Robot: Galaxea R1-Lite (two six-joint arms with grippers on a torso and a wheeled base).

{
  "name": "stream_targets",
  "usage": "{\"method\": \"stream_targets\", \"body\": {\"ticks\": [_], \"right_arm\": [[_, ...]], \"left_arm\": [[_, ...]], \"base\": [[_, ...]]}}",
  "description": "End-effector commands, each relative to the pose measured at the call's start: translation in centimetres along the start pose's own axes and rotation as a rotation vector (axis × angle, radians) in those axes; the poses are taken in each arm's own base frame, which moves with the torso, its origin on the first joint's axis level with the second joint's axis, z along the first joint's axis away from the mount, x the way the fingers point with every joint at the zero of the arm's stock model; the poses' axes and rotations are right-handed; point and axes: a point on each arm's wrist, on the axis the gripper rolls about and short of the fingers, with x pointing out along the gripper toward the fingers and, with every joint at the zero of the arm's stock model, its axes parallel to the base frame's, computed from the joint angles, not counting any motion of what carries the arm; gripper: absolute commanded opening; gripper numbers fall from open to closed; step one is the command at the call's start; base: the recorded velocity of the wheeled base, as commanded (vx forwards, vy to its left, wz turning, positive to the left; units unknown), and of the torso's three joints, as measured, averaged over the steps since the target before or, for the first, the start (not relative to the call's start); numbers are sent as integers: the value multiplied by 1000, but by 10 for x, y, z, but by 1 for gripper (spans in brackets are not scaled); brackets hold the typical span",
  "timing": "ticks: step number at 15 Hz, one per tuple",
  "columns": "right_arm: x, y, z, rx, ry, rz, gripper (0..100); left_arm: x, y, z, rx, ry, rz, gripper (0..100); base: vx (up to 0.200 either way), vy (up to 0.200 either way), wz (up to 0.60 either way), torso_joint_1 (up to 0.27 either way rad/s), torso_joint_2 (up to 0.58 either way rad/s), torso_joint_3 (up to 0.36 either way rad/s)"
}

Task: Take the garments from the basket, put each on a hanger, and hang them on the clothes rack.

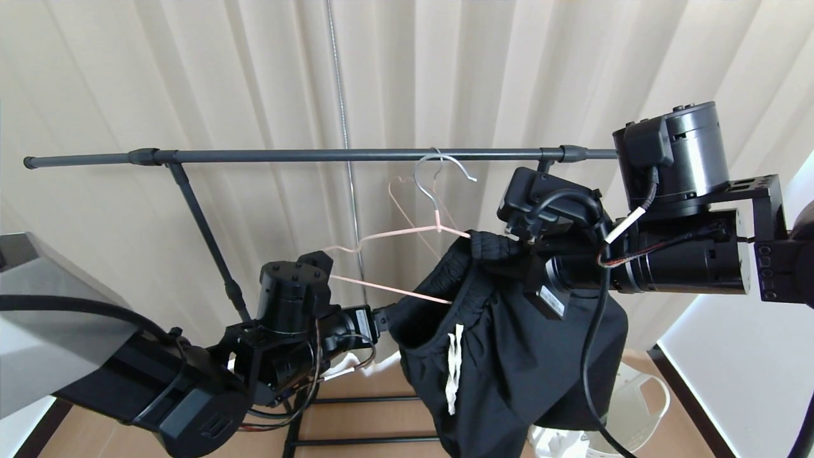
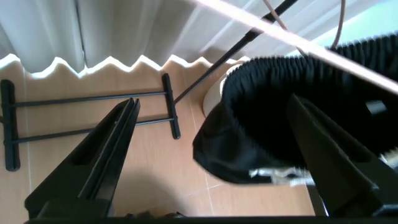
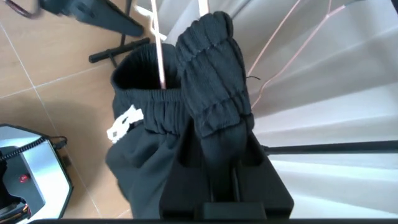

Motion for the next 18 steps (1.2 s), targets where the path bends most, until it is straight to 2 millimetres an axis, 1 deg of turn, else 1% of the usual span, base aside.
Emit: {"method": "stream_targets", "body": {"ticks": [1, 4, 6, 7, 10, 13, 15, 16, 18], "right_arm": [[-6, 2, 3, -5, -16, -2, 0], [-18, 2, 6, -10, -41, -13, 0], [-21, 3, 5, -10, -41, -13, 0], [-21, 3, 5, -9, -40, -14, 0], [-33, 4, -7, 8, -25, -23, 0], [-43, -1, -36, 62, 30, -27, 0], [-52, 7, -54, 170, -17, 52, 0], [-52, 9, -69, 217, -58, 65, 0], [-47, 10, -90, 238, -92, 57, 0]], "left_arm": [[13, 0, -11, 8, 34, 9, 100], [25, 1, -19, 15, 58, 19, 100], [26, 1, -23, 19, 72, 22, 100], [26, 0, -24, 21, 73, 19, 0], [22, -4, -30, 36, 90, 10, 0], [2, -9, -17, 39, 35, 6, 0], [-9, -8, -14, 72, 26, 2, 0], [-15, -8, -13, 105, 22, 0, 0], [-18, -9, -11, 136, 13, -7, 0]], "base": [[0, 0, 0, 0, 0, 0], [0, 0, 0, 0, 0, 0], [0, 0, 0, 0, 0, 0], [0, 0, 0, 0, 0, 0], [0, 0, 0, 0, 0, 0], [0, 0, 0, 0, 0, 0], [0, 0, 0, 0, 0, 0], [0, 0, 0, 0, 0, 0], [0, 0, 0, 0, 0, 0]]}}
